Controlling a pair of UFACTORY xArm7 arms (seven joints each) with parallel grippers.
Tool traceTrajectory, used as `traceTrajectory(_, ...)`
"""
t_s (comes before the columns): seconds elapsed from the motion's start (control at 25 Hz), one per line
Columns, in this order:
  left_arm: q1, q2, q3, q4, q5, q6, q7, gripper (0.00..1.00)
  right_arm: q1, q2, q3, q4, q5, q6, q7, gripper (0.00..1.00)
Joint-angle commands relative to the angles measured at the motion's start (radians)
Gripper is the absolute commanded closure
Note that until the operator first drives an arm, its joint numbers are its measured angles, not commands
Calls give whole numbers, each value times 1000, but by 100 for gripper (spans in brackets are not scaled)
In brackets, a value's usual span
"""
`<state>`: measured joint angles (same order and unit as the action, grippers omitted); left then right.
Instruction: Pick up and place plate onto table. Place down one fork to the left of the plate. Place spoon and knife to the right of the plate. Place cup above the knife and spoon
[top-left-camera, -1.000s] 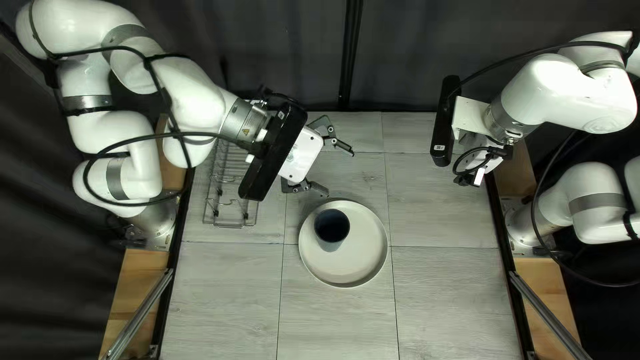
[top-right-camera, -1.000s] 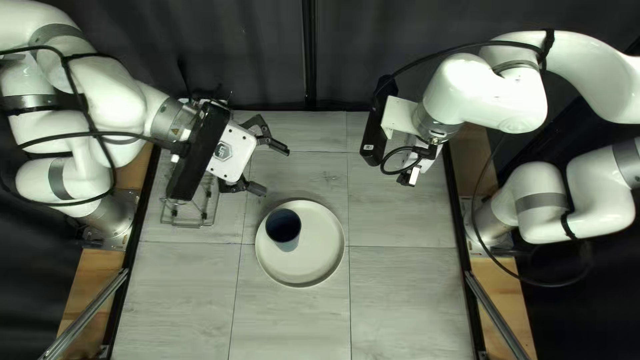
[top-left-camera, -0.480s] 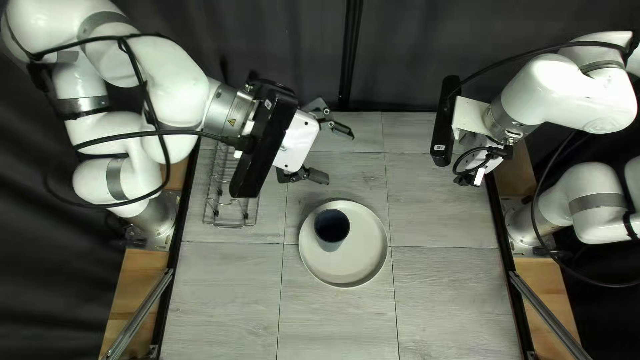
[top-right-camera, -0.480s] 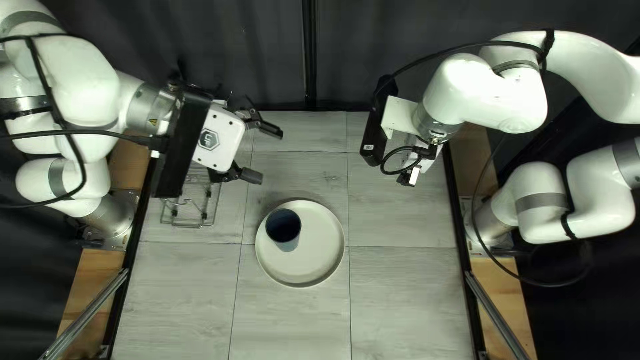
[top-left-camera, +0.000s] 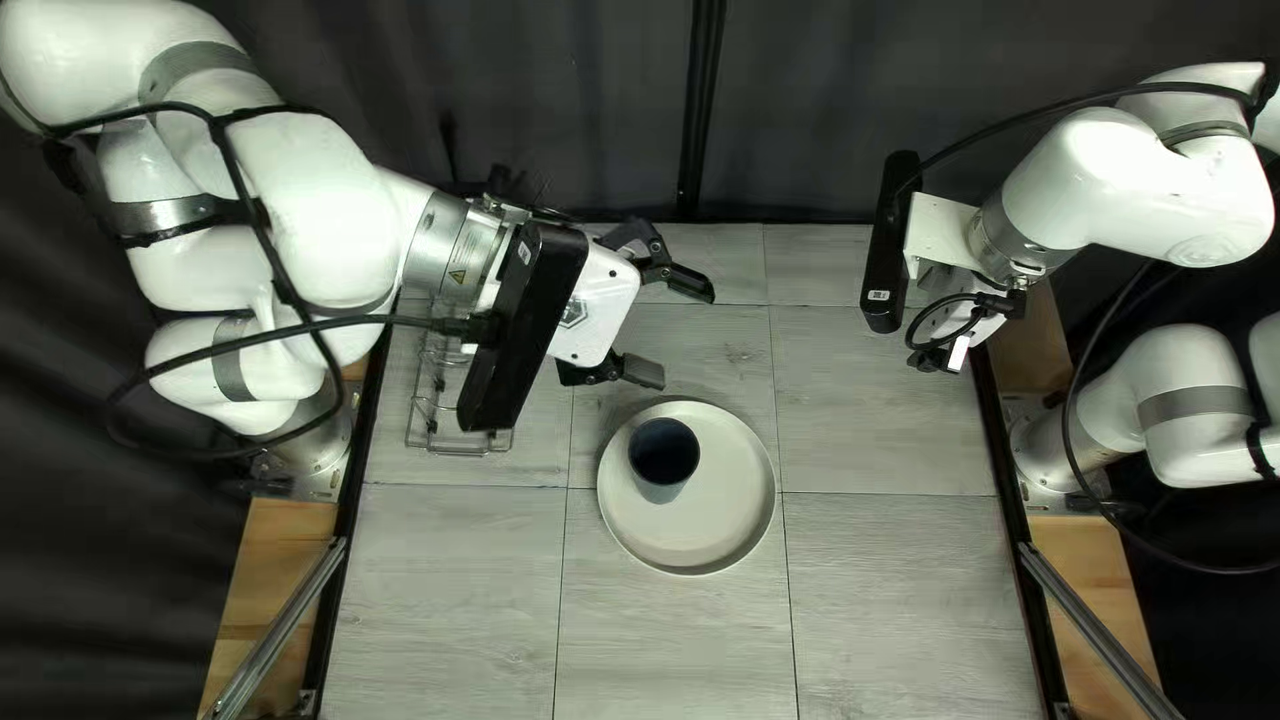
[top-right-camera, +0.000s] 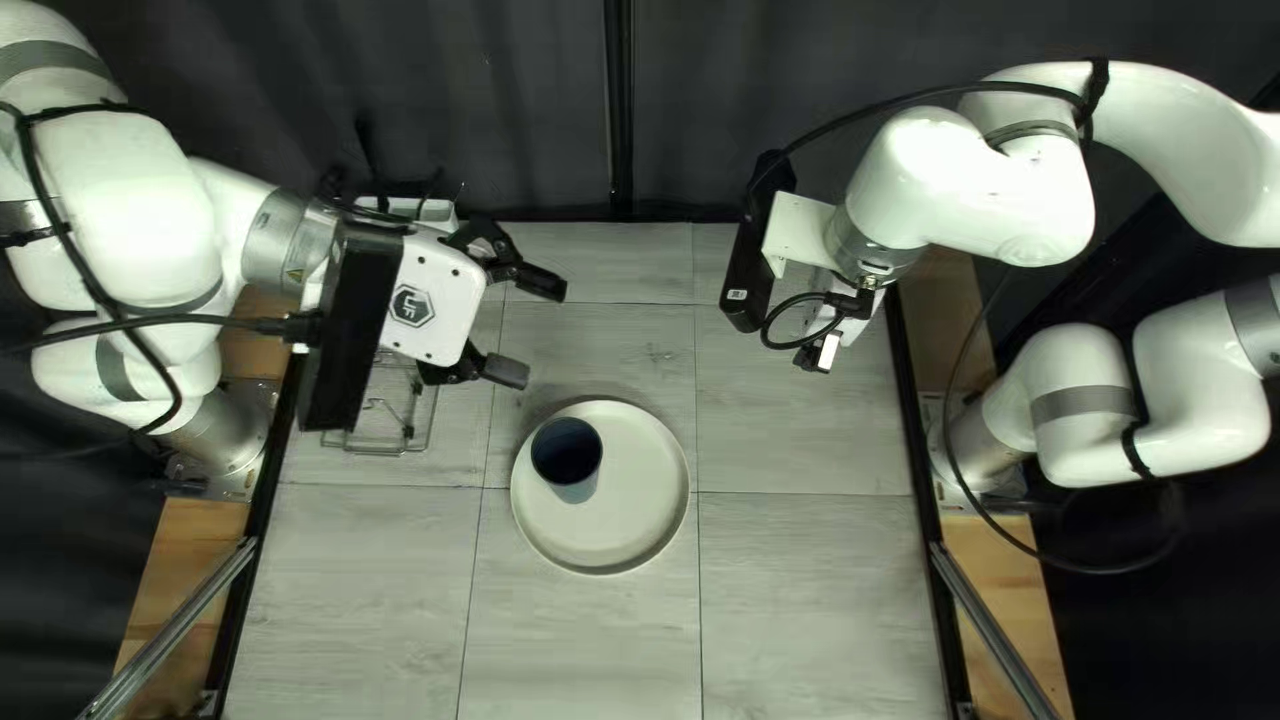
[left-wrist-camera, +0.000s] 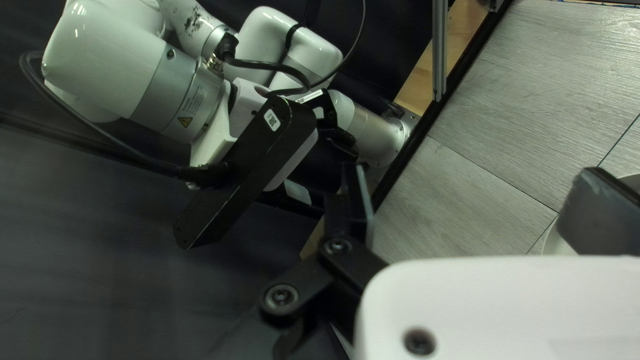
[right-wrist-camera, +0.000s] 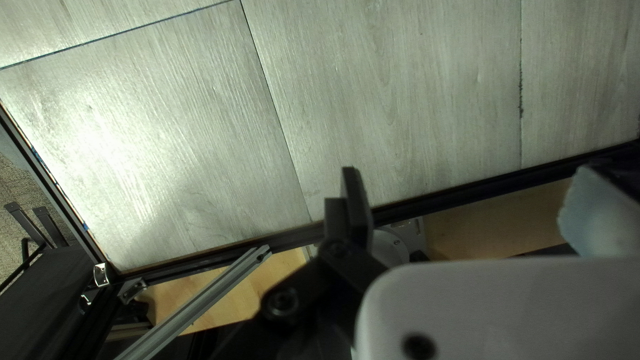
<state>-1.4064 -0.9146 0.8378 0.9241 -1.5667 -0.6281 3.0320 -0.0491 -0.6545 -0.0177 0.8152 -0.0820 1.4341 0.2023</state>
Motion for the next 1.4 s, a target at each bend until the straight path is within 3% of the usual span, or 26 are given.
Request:
traceTrajectory(0.04,7,-53,16,16,-51,16,75,0,0,0,0,0,0,0,0,0)
traceTrajectory(0.32,6,-8,18,29,-25,4,2,0,0,0,0,0,0,0,0,0)
traceTrajectory(0.68,-31,236,-72,-119,247,-145,-483,0,0,0,0,0,0,0,0,0)
traceTrajectory(0.96,-85,322,-90,-248,346,-256,-763,0,0,0,0,0,0,0,0,0)
traceTrajectory(1.4,-151,347,53,-370,522,-256,-1063,0,0,0,0,0,0,0,0,0)
